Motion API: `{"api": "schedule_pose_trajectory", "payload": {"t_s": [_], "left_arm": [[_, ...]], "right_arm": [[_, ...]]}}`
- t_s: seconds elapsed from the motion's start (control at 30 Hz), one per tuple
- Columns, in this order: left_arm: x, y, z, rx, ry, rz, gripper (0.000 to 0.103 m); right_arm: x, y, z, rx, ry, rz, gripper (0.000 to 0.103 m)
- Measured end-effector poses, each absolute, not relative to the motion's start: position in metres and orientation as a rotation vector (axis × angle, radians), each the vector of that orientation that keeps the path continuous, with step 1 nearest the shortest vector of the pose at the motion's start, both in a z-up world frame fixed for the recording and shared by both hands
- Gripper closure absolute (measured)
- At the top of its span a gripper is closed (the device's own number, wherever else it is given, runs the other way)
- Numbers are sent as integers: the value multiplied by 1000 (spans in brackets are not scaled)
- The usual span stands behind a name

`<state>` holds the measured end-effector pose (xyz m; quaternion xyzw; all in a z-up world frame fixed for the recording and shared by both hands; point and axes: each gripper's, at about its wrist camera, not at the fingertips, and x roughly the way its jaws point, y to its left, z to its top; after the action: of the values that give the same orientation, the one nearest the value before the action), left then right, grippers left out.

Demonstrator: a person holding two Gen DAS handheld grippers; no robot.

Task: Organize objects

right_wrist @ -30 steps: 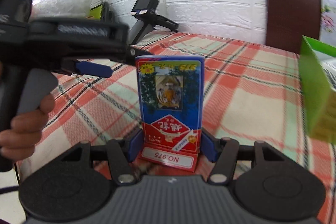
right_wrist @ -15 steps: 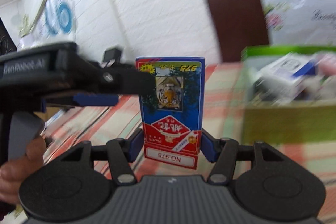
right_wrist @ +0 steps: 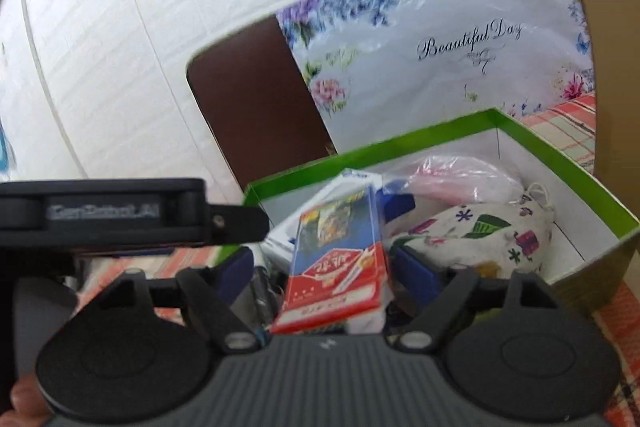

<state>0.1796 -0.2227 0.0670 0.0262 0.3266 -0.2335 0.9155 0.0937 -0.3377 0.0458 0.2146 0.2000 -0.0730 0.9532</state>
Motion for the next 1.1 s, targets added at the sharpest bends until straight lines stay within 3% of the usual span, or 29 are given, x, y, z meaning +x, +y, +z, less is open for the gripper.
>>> {"api": "schedule_pose_trajectory", "payload": {"t_s": [0.57, 1.1], "left_arm": [[115, -127, 65, 119, 740, -270, 3], [76, -10, 1, 68, 1009, 28, 0]], "right_arm": [[25, -273, 53, 225, 288, -117, 20], [46, -187, 19, 231, 644, 261, 16]]}}
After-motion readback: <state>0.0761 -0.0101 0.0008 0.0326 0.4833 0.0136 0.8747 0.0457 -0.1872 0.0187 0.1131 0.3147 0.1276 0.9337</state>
